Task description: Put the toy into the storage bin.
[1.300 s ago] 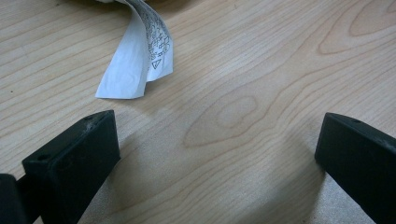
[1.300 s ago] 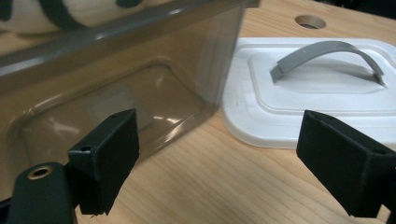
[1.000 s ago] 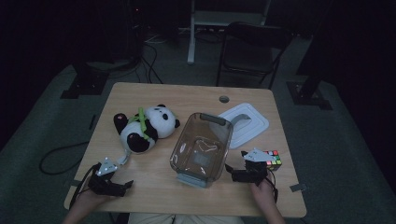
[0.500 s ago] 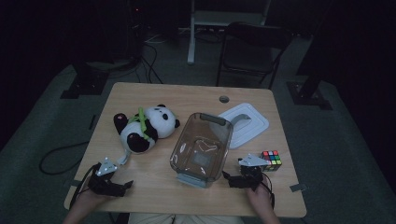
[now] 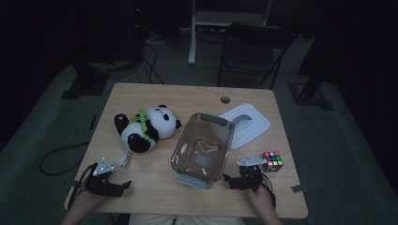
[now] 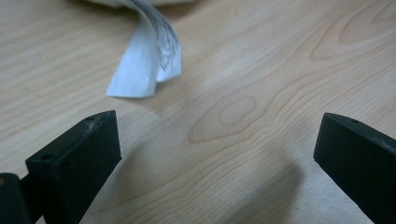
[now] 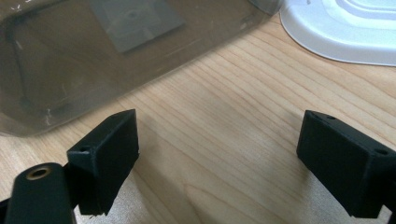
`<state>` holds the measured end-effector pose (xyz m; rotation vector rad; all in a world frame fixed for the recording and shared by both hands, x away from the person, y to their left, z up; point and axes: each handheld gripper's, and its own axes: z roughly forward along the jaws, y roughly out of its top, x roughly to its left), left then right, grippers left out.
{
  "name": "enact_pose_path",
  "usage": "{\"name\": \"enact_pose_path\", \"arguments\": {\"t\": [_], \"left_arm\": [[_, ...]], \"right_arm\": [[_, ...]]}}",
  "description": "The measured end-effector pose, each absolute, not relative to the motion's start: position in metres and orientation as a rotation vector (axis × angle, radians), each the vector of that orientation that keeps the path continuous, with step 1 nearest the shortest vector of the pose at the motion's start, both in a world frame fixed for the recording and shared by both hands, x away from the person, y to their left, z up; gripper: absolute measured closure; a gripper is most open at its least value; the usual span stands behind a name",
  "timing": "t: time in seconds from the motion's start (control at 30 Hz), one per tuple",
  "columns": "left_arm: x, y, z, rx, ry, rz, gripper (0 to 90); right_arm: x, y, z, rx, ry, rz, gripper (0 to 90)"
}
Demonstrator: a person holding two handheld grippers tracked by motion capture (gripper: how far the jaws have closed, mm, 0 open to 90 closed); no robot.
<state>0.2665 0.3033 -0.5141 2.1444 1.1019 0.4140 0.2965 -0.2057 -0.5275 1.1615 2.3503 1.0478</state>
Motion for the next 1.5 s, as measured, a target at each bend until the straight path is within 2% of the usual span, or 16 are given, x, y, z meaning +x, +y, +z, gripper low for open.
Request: {"name": "enact_pose_path", "arguments": {"t": [0.4,0.7,1.13,1.17,1.43,1.5], "left_arm": [[0.277,0.314,-0.484,2.051,1.114,0.518,1.3],[0.304,0.300,-0.450,2.016,1.033,0.550,1.3],[0.349,0.272,-0.422,1.987,0.995,0.547,1.6],[0.352,0.270,-0.421,1.983,0.989,0.552,6.0],[0.381,0.259,-0.414,1.967,1.033,0.550,6.7],[0.385,0.258,-0.413,1.946,1.027,0.567,13.6]], "right_arm": [[0.296,-0.204,-0.528,1.152,2.348,1.020,12.5],[0.297,-0.204,-0.528,1.151,2.347,1.016,12.5],[0.296,-0.203,-0.528,1.144,2.349,1.008,12.6],[0.296,-0.203,-0.528,1.145,2.349,1.009,12.5],[0.296,-0.203,-0.528,1.146,2.348,1.008,12.6],[0.296,-0.203,-0.528,1.146,2.349,1.008,12.5]]}}
